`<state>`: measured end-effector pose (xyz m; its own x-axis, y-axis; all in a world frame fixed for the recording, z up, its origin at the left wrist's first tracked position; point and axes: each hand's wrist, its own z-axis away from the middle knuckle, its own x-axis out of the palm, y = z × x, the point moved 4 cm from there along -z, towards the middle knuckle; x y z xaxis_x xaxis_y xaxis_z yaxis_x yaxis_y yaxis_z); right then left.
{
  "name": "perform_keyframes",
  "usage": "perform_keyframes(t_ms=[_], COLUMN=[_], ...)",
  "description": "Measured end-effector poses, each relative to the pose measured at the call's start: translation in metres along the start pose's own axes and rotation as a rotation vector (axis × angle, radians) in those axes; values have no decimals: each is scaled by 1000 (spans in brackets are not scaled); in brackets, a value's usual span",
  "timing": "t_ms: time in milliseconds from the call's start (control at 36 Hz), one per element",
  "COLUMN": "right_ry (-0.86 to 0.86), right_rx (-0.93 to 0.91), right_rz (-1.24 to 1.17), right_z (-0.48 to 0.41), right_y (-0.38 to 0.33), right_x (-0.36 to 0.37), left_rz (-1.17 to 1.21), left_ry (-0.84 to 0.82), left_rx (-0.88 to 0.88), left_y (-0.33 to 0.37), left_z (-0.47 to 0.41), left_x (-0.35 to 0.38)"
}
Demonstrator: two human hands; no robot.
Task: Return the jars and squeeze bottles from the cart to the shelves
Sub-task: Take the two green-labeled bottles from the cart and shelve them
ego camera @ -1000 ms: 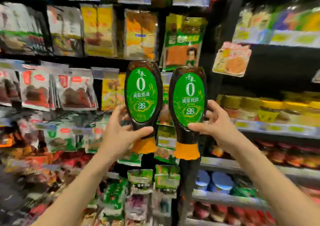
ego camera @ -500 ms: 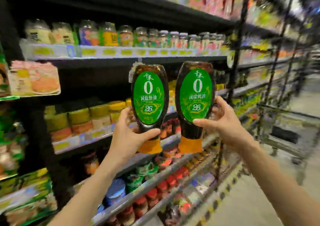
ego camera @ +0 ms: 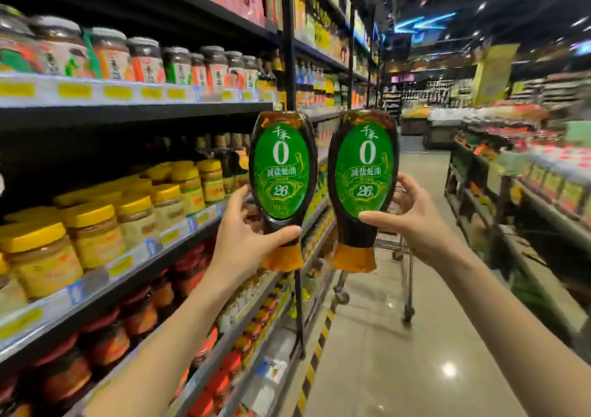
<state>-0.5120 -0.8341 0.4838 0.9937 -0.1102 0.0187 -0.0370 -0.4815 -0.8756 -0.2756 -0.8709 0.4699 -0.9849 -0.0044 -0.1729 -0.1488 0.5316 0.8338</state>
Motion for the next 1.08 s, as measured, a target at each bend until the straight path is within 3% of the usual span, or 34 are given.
perform_keyframes(t_ms=[444, 861, 1083], right_ry=[161, 114, 85], right_rx=[59, 109, 127], right_rz=[76, 128, 89], right_z=[-103, -278, -372], right_y=[109, 200, 253], right_x=[-124, -304, -360], left_rz=[15, -19, -73], left_ry=[-152, -104, -31], left_rx=[19, -57, -57], left_y=[-116, -190, -228], left_z=[-147, -295, -374], left_x=[159, 357, 415])
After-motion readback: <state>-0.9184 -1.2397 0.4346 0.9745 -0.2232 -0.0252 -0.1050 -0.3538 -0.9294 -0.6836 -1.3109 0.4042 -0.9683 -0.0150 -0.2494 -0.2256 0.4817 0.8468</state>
